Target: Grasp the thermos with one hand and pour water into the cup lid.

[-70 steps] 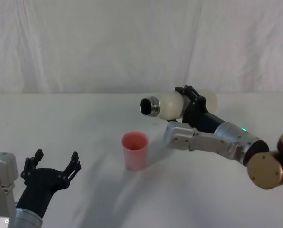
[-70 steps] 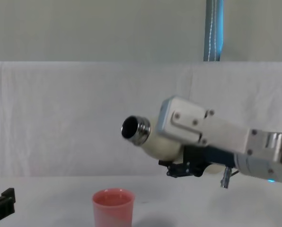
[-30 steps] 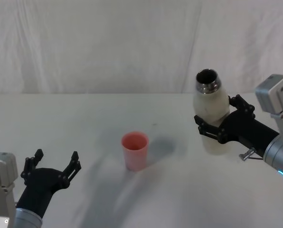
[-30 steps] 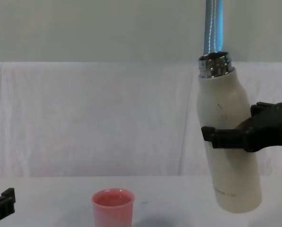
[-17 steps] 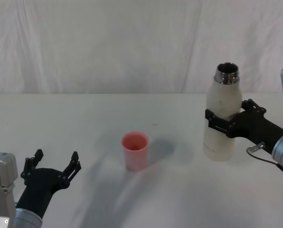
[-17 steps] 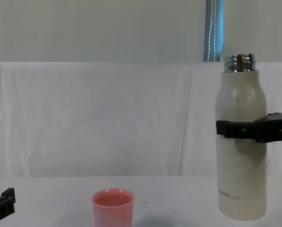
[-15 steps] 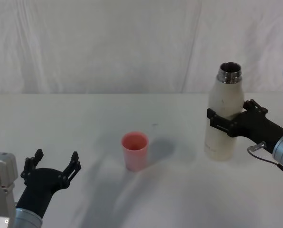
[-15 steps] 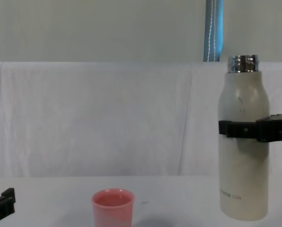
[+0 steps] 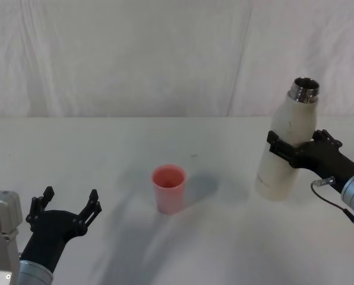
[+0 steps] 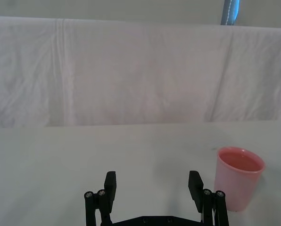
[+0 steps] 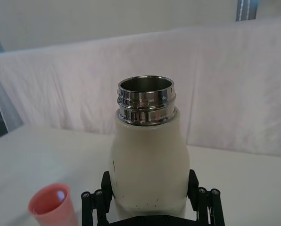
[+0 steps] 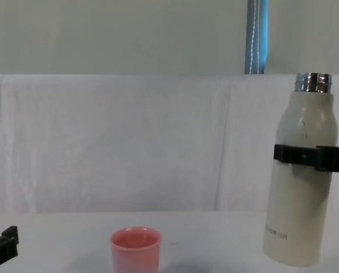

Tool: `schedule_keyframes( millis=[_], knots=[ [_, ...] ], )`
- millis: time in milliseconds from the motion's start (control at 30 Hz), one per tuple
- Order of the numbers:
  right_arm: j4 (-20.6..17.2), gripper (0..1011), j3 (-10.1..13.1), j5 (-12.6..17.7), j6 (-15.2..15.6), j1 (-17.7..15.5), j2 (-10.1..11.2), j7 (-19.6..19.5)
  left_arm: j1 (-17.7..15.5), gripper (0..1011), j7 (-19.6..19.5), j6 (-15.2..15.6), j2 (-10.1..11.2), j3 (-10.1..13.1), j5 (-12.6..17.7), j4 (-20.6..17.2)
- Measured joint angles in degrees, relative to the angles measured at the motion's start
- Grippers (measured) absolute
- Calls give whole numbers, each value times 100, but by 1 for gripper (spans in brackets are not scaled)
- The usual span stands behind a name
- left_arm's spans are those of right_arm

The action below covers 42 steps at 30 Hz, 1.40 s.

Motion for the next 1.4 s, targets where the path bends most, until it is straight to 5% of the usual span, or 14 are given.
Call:
schedule_keyframes(
  millis=[300, 633, 1400],
  knots=[
    [123, 955, -38, 60, -624, -114, -58, -156, 0, 1001, 0, 0, 0, 0, 0, 0],
    [283, 955, -276, -304, -1371, -231, 116, -329, 0, 1001, 0, 0, 0, 0, 0, 0],
    [764, 955, -438, -629, -1389, -63, 25, -473, 0, 1001, 0, 0, 0, 0, 0, 0]
  ],
)
